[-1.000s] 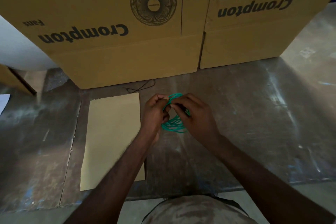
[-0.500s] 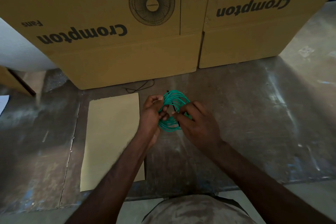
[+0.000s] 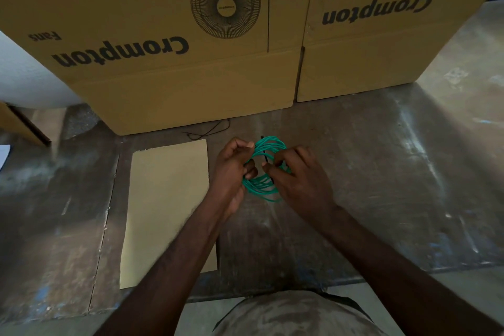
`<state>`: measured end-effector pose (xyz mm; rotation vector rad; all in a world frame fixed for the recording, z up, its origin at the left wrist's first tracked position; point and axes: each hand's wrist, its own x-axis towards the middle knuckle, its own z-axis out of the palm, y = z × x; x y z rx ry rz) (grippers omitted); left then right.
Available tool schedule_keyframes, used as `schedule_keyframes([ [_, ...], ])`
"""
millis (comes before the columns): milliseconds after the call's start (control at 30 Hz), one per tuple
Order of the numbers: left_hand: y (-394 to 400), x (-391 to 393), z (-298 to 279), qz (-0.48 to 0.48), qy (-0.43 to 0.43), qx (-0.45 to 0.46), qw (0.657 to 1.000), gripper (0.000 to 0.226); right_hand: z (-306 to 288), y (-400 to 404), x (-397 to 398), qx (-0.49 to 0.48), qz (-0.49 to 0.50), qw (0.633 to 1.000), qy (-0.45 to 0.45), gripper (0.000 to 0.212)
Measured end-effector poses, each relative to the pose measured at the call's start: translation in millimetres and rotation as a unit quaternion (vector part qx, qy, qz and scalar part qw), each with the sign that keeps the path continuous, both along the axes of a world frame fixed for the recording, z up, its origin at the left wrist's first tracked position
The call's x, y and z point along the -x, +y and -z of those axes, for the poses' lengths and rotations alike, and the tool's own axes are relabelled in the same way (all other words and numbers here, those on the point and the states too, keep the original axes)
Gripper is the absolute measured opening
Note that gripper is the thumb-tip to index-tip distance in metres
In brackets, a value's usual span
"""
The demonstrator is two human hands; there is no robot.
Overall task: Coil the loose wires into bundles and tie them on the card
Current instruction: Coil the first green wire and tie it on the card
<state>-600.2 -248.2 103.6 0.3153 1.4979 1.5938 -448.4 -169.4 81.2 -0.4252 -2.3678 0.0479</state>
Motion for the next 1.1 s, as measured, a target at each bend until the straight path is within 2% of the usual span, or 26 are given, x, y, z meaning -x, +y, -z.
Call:
schedule_keyframes([
  [167,1.5,2.7,3.4,0.006,-0.010,-0.006,1.000,0.022,-0.2,4.3,-0.8,-0.013,0.001,1.000,-0.002,0.009],
  [367,3.6,-0.6,-4.8,0.042,-0.078,-0.008,0.996,0.024,-2.2,7.5,-3.4,-0.029,-0.005,1.000,-0.007,0.010],
  [700,7.6,0.3,-2.1,0.021,-0.091,0.001,0.996,0.025,-2.9,10.1,-4.8,-0.021,-0.013,1.000,-0.011,0.013],
  [867,7.7,-1.5,-2.0,0.038,-0.145,-0.001,0.989,0.028,-0.4,12.3,-7.1,-0.010,-0.013,1.000,-0.011,0.013],
  [967,6.4,-0.2,-2.4,0.054,-0.167,0.007,0.985,0.026,1.9,13.1,-7.7,-0.009,-0.018,1.000,-0.016,0.014],
  [1100,9.0,0.2,1.2,0.027,-0.160,0.016,0.987,0.018,2.0,12.9,-7.7,0.005,-0.022,1.000,-0.017,0.015],
])
